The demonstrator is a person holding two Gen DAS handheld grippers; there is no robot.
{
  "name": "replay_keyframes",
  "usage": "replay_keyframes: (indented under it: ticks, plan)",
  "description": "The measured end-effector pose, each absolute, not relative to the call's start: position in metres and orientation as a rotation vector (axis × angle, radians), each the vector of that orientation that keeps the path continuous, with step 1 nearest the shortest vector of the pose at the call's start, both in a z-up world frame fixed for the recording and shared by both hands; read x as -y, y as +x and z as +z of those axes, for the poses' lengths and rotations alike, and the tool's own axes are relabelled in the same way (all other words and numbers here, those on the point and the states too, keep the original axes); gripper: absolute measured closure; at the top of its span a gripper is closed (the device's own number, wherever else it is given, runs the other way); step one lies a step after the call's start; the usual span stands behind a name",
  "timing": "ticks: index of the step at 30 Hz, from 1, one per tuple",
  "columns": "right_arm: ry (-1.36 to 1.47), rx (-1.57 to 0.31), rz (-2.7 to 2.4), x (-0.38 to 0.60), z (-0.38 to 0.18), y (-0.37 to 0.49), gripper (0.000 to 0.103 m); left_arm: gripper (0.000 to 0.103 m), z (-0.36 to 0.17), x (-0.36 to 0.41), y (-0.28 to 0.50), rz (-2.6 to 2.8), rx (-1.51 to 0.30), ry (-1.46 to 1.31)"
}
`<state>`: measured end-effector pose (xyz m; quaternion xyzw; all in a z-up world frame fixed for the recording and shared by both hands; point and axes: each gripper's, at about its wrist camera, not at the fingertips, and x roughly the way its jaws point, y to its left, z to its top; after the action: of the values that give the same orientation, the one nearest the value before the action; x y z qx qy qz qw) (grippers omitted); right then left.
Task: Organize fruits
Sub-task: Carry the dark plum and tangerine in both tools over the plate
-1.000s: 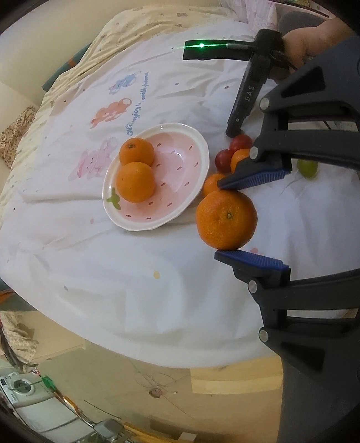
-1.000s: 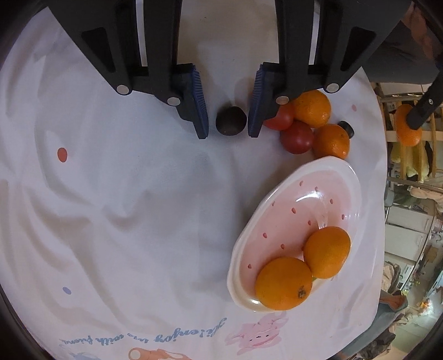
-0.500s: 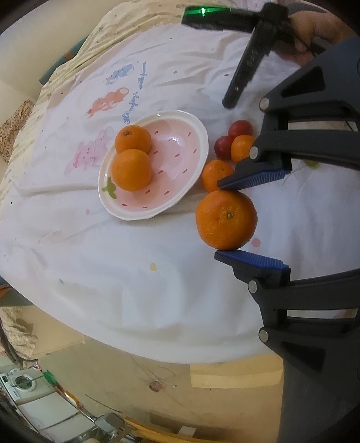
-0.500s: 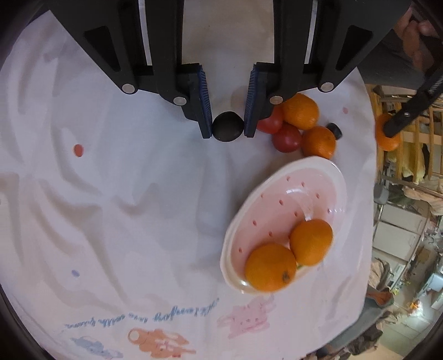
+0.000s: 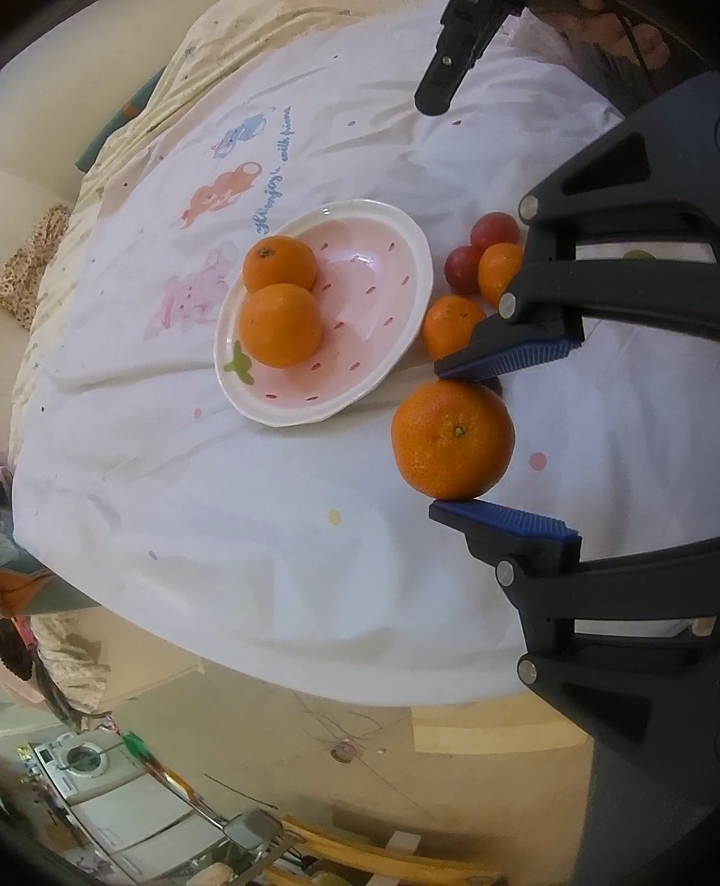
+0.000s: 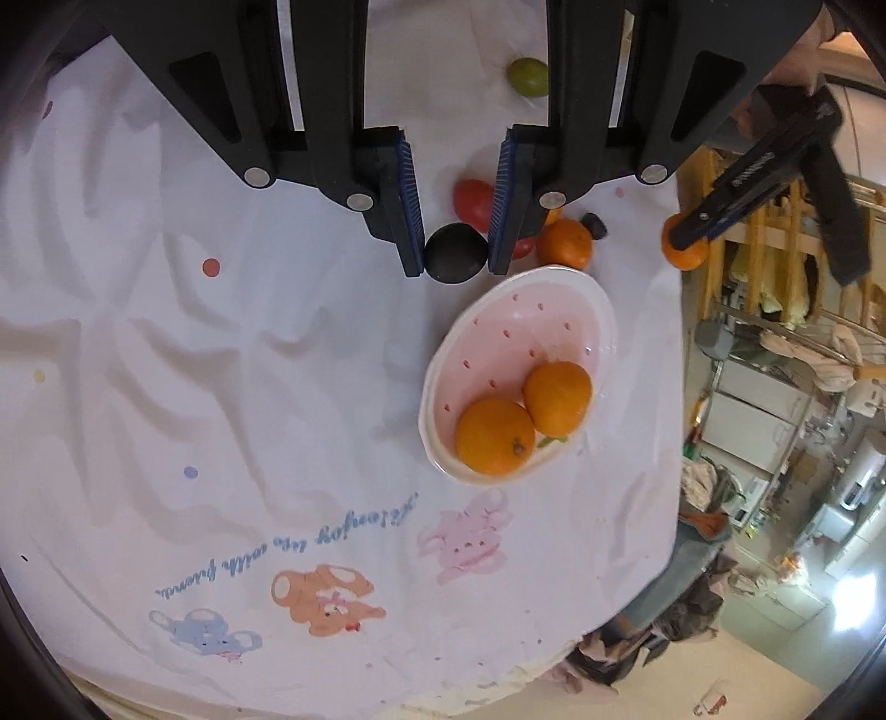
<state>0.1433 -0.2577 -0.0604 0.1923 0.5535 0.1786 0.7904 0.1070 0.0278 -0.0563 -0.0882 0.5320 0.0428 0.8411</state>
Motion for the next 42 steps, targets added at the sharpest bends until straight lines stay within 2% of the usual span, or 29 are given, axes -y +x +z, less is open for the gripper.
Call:
replay_keyframes:
  ticks: [12, 22, 30, 42]
  plan:
    - [0.44, -1.02, 0.435, 0.272, -0.011, 0.15, 0.078, 0.064, -0.034, -0.024, 0.114, 0.108, -1.081, -0.16]
    - [0.418, -0.964, 0.481, 0.261, 0.003, 0.17, 0.078, 0.064, -0.006, -0.007, 0.138, 0.049, -1.046, -0.105]
    - [0.38, -0.963, 0.495, 0.252, -0.001, 0.192, 0.078, 0.064, -0.004, -0.005, 0.165, 0.031, -1.045, -0.072]
    - [0.345, -1.05, 0.495, 0.237, -0.032, 0.229, 0.078, 0.064, -0.035, 0.006, 0.199, 0.002, -1.099, -0.036]
